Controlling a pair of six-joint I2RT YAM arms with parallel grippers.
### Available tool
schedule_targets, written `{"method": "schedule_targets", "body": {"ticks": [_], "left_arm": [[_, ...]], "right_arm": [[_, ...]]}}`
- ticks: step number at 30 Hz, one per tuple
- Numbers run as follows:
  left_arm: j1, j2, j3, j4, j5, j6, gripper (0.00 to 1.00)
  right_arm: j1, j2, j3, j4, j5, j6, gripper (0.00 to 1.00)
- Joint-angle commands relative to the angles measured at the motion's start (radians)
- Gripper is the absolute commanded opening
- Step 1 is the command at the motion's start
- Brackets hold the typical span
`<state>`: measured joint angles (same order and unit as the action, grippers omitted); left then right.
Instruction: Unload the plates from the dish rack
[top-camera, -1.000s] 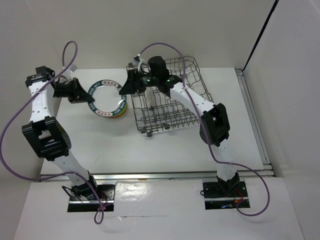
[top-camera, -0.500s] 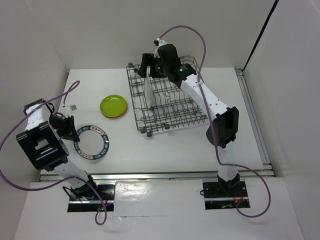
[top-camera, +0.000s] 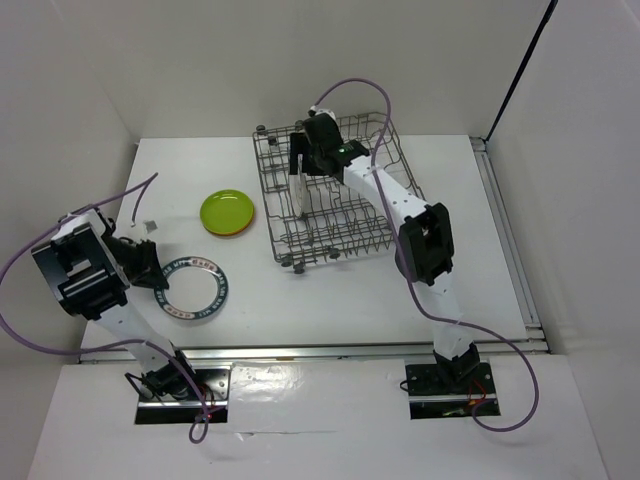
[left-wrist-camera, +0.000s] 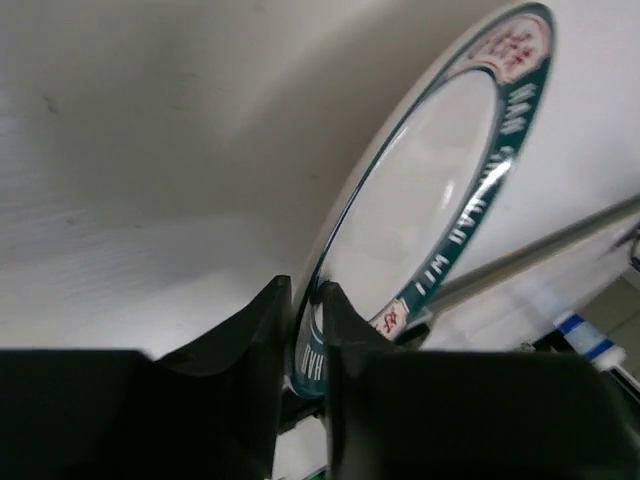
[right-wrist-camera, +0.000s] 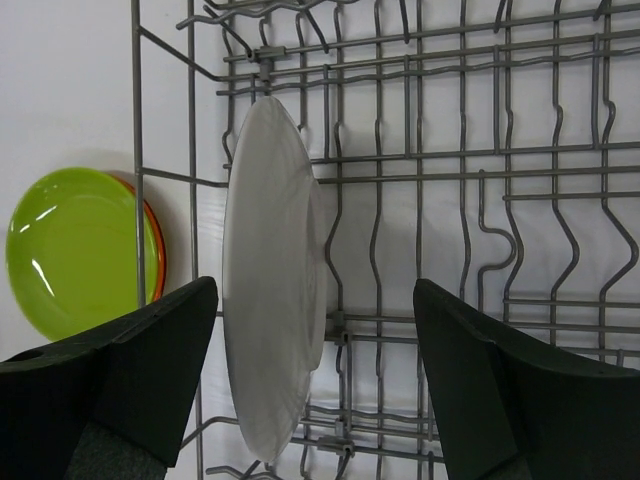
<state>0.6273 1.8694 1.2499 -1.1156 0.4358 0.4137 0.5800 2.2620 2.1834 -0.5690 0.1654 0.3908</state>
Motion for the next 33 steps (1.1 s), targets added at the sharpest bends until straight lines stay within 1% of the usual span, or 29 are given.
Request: {"method": "schedule_targets", "body": {"ticks": [1, 2, 4, 5, 8, 9, 11, 14, 18, 19, 20, 23, 24, 25, 31, 32, 33], "left_arm": [[0.006, 0.034, 0.006, 0.165, -0.138, -0.012, 0.33], [0.006, 0.034, 0.006, 0.165, -0.138, -0.012, 0.43], [0.006, 0.034, 0.006, 0.165, -0.138, -0.021, 0.48], [0.006, 0.025, 0.006, 0.165, -0.147, -0.021, 0.55], [0.006, 0.002, 0.016, 0.145, -0.157, -0.021, 0.63], [0.006, 0.002, 0.032, 0.131, -0.157, -0.021, 0.64], [0.006, -0.010, 0.057, 0.096, -0.166, -0.021, 0.68], [0.006, -0.030, 0.103, 0.065, -0.157, -0.032, 0.68], [0.006, -0.058, 0.135, 0.027, -0.121, -0.032, 0.68], [0.006, -0.074, 0.135, 0.014, -0.111, -0.032, 0.68], [0.006, -0.090, 0.149, 0.014, -0.100, -0.032, 0.68], [0.006, -0.102, 0.195, -0.050, -0.068, -0.012, 0.68], [0.006, -0.113, 0.213, -0.071, -0.054, -0.012, 0.68], [0.006, -0.127, 0.247, -0.093, -0.042, 0.005, 0.68], [0.006, -0.156, 0.377, -0.187, 0.056, 0.025, 0.72], [0.006, -0.145, 0.419, -0.200, 0.101, 0.037, 0.72], [-0.004, -0.145, 0.437, -0.216, 0.124, 0.037, 0.76]], "right_arm": [[0.029, -0.009, 0.006, 0.017, 0.033, -0.015, 0.86], [0.041, 0.002, 0.006, 0.017, 0.033, -0.015, 0.86], [0.052, 0.011, 0.016, 0.017, 0.052, -0.024, 0.86], [0.052, 0.037, 0.029, 0.006, 0.074, -0.035, 0.85], [0.063, 0.070, 0.056, -0.023, 0.088, -0.026, 0.85], [0.063, 0.070, 0.065, -0.023, 0.098, -0.026, 0.85], [0.063, 0.070, 0.065, -0.023, 0.098, -0.026, 0.79], [0.063, 0.079, 0.056, 0.003, 0.098, -0.026, 0.72], [0.063, 0.090, 0.078, 0.003, 0.118, -0.026, 0.48], [0.063, 0.100, 0.096, 0.003, 0.118, -0.026, 0.36], [0.063, 0.100, 0.107, 0.003, 0.128, -0.026, 0.31], [0.063, 0.100, 0.148, -0.041, 0.190, -0.038, 0.14], [0.073, 0.084, 0.148, -0.042, 0.238, -0.049, 0.04], [0.086, 0.056, 0.160, -0.042, 0.258, -0.059, 0.00], [0.132, -0.045, 0.171, 0.038, 0.450, -0.190, 0.00], [0.132, -0.054, 0.180, 0.052, 0.476, -0.237, 0.00], [0.144, -0.064, 0.180, 0.066, 0.523, -0.260, 0.00]]}}
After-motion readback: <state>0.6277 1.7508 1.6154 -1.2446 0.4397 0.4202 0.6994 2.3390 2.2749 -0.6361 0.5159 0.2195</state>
